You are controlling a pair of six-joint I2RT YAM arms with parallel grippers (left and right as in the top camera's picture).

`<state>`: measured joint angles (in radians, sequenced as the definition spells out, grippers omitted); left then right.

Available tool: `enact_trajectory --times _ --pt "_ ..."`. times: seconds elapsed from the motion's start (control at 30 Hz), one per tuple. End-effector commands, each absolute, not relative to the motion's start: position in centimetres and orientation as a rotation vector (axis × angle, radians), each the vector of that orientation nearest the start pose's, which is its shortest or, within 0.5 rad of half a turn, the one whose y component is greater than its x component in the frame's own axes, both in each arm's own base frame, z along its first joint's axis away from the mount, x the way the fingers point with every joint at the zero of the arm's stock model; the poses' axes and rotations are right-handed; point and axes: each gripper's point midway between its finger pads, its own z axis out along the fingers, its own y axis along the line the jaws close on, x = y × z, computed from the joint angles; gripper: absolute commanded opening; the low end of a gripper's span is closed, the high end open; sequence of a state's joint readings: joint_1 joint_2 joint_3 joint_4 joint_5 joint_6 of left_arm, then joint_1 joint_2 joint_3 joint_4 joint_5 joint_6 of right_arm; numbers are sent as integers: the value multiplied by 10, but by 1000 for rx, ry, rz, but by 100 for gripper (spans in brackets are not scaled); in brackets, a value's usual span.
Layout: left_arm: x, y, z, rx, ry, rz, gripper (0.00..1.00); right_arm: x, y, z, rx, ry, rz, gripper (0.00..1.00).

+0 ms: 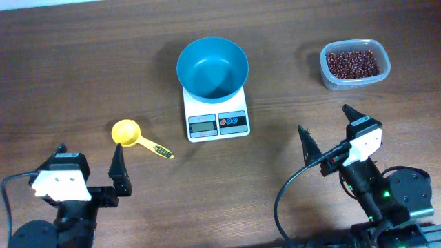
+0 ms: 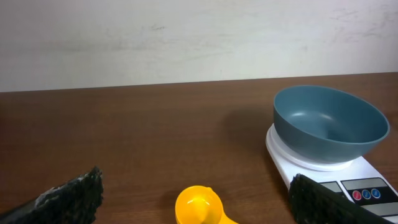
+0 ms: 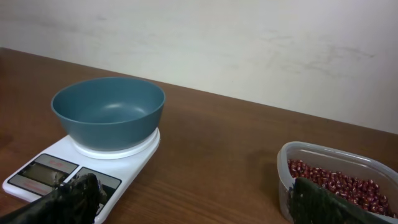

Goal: Scoop item into bowl and weigh 50g on scale

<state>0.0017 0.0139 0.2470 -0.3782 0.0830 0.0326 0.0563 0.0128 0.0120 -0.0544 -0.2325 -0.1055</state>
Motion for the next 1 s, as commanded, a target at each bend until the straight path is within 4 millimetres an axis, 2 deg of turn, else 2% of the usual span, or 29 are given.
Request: enact_trajectory --times 0.0,0.67,0.97 --pt "221 -15 206 85 1691 -61 99 239 55 161 -316 1597 160 99" --pt "219 -16 191 86 1757 -69 99 239 55 161 -316 1598 160 99" --pt "211 -16 204 79 1757 -74 99 239 55 161 -316 1598 160 99"
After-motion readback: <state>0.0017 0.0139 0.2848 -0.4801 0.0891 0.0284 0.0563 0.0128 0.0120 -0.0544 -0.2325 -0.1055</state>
